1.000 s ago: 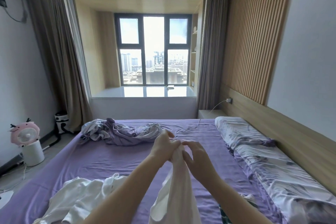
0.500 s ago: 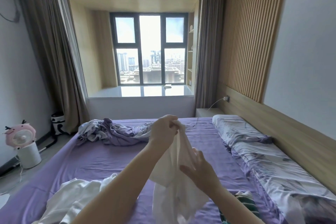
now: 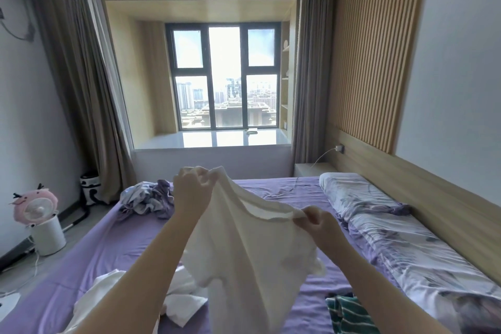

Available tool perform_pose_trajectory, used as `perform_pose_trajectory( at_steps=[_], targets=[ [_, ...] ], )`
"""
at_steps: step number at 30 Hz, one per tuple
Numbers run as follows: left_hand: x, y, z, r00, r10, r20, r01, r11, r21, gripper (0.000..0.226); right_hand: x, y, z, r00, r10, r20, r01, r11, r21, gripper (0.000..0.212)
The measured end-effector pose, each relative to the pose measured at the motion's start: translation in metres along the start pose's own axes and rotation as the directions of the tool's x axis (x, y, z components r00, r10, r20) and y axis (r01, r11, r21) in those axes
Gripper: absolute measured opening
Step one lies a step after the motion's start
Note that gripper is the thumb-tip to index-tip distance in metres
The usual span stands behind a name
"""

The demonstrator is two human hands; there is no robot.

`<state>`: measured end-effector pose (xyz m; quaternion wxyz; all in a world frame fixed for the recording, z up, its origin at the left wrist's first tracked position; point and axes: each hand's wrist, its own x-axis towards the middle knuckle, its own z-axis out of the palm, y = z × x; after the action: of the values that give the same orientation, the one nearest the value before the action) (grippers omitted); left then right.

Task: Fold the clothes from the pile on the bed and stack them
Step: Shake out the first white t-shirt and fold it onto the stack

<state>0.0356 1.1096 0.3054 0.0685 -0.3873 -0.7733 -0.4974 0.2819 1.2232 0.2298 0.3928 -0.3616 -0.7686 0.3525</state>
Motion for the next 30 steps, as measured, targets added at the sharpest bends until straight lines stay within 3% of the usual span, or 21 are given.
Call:
perform_pose_trajectory(
  at_steps=[3,6,8,10,12,14,16,21,26,30],
  targets=[
    [-0.013,0.001,0.009,0.982,-0.069,0.175,0.114,0.959,-0.261,0.019,0.008,-0.015,0.007,0.997,-0.061,0.055,0.066,0.992,-0.109,0.033],
    [-0.027,0.007,0.018,0.928,-0.014,0.371,0.129,0.949,-0.287,0.026,0.010,-0.030,0.016,0.988,-0.128,0.089,0.140,0.978,-0.153,0.040],
    [-0.034,0.010,0.026,0.853,0.136,0.503,-0.106,0.990,-0.088,0.044,0.009,-0.038,0.022,0.973,-0.181,0.144,0.202,0.969,-0.142,0.041],
    [-0.042,0.014,0.031,0.753,0.246,0.610,-0.356,0.932,0.063,0.060,0.008,-0.044,0.028,0.951,-0.238,0.199,0.266,0.956,-0.126,0.035],
    [-0.047,0.017,0.032,0.654,0.286,0.700,-0.436,0.899,0.040,0.054,0.008,-0.045,0.031,0.931,-0.273,0.242,0.310,0.942,-0.129,0.028],
    [-0.047,0.017,0.032,0.623,0.292,0.725,-0.422,0.907,-0.002,0.038,0.008,-0.042,0.030,0.933,-0.265,0.245,0.306,0.940,-0.150,0.033],
    [-0.046,0.018,0.034,0.627,0.330,0.706,-0.469,0.883,0.004,0.028,0.009,-0.037,0.026,0.946,-0.227,0.232,0.267,0.950,-0.160,0.037],
    [-0.049,0.019,0.043,0.617,0.382,0.688,-0.538,0.843,0.015,0.028,0.007,-0.024,0.021,0.963,-0.084,0.256,0.118,0.985,-0.122,0.018],
    [-0.029,0.003,0.037,0.774,0.315,0.549,-0.368,0.930,-0.014,0.013,-0.006,0.002,0.008,0.921,0.015,0.390,0.065,0.979,-0.192,0.032],
    [-0.014,-0.006,0.032,0.840,0.260,0.475,-0.341,0.936,0.092,0.022,-0.007,0.002,0.000,0.926,0.008,0.377,0.041,0.992,-0.121,0.030]
  ],
)
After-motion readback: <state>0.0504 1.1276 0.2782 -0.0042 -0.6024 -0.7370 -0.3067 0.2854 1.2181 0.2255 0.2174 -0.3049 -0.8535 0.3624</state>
